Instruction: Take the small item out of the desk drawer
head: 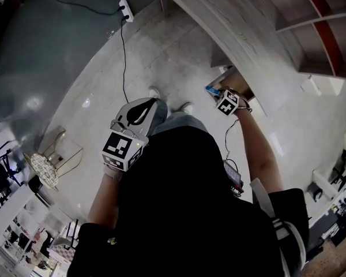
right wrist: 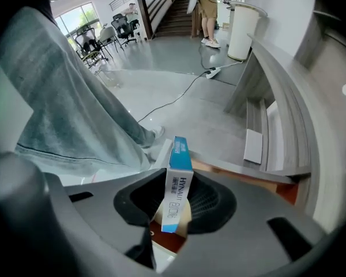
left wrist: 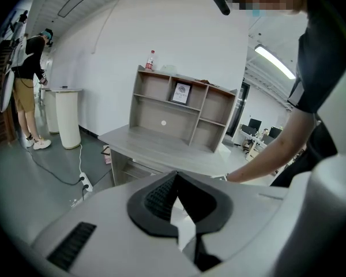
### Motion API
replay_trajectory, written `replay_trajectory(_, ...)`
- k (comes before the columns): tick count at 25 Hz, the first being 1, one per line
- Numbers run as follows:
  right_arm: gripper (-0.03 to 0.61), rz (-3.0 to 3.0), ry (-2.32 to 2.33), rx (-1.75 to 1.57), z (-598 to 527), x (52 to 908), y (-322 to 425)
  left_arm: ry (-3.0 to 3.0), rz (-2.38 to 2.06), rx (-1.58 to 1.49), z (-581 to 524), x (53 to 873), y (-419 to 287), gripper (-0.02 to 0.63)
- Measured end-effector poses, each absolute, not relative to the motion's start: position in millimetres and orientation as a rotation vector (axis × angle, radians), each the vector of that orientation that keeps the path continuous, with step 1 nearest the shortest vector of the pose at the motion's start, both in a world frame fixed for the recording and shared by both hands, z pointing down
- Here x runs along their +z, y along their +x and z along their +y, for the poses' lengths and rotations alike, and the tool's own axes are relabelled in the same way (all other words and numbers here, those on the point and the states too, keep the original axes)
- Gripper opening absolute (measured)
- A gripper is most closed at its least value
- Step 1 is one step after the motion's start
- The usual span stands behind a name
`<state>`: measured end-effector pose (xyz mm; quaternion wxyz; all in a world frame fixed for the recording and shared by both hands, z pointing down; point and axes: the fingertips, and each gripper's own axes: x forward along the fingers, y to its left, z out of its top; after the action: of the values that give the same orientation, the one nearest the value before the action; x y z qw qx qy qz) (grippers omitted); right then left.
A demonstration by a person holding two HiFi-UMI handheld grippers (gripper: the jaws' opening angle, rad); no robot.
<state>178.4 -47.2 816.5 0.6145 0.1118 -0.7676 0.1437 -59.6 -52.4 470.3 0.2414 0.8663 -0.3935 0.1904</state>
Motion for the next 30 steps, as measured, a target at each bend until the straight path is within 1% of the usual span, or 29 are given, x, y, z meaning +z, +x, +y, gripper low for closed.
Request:
replay_trajectory(6,0.077,-1.708,0.340,0.369,-55.5,813.8,180.9,2.363,-1.071,0.496,-57.2,471.1,-59.7,0.009)
replay_trajectory(10,0.075,-1.677,0.405,0.396,-67.1,791.9,173.8,2.387,-1.046,0.472,-62.4,466.9,-59.8,0.009)
replay_trajectory(22,0.075,-1.674,0.590,0.475,-95.1,665.9,137.4,2.471,-0.947,0.328,-103.5,444.9,-53.3,0.009)
replay_trajectory(30,0.075,-1.878,0.862,0.495,-106.8,565.6,100.4,2.552,-0.870,0.285,-125.3,428.7,-44.7,0.009)
